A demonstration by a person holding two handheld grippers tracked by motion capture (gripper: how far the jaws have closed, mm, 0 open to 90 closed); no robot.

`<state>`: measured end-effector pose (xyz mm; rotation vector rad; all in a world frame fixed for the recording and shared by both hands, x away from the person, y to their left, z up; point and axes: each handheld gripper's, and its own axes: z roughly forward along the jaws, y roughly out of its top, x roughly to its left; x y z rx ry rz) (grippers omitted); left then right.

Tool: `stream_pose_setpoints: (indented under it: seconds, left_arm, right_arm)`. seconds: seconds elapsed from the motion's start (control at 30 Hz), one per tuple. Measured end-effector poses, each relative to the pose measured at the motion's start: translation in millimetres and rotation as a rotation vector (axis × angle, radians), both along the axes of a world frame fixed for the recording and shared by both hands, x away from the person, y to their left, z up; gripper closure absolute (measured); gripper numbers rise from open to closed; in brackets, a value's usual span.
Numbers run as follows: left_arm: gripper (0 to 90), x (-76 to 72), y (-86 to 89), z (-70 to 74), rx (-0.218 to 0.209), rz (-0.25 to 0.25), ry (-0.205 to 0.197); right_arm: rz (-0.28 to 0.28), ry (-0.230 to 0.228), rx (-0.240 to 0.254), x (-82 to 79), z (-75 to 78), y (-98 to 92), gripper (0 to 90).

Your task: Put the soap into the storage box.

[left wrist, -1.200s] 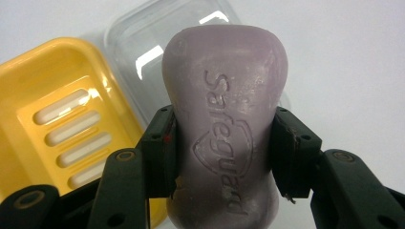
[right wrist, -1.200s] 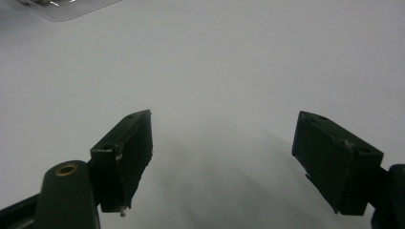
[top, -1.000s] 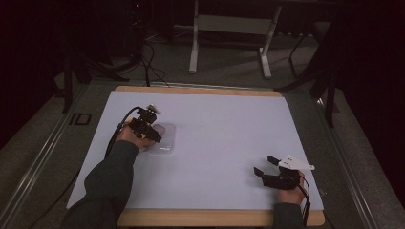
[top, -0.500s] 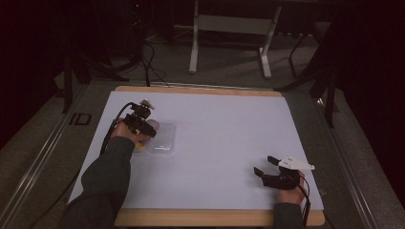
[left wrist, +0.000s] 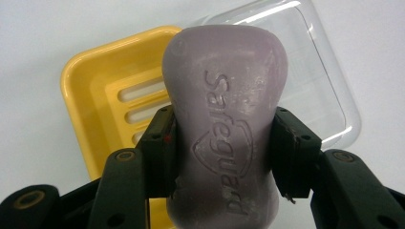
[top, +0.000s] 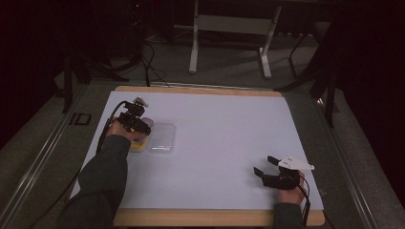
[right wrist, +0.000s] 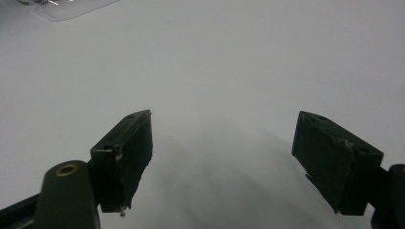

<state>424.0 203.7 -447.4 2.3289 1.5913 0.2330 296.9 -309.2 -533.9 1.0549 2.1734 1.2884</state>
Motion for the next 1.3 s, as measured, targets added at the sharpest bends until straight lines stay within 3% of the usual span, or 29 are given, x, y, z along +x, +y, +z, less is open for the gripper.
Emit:
stream_pose_setpoints:
  seconds: [0.73, 0.83, 0.93, 1.23, 1.3]
  left_arm:
    - [49.9, 13.5, 20.3, -13.9, 0.026, 0.084, 0.060]
    - [50.0, 15.9, 22.9, -16.5, 0.049, 0.089, 0.076]
    - [49.9, 17.6, 26.1, -17.4, 0.038, 0.102, 0.083]
    - [49.9, 21.5, 22.5, -24.8, 0.036, 0.112, 0.110]
    - [49.9, 22.5, 19.9, -28.8, 0.059, 0.108, 0.126]
  right_arm:
    - [0.001, -0.001, -0.003, -0.2, 0.0, 0.4, 21.2]
    - [0.002, 0.000, -0.004, -0.3, 0.1, 0.5, 21.3]
    - [0.002, 0.000, -0.004, -0.3, 0.1, 0.5, 21.3]
    - [0.002, -0.001, -0.005, -0.4, 0.1, 0.6, 21.2]
    - [0.002, -0.001, -0.005, -0.4, 0.1, 0.6, 21.3]
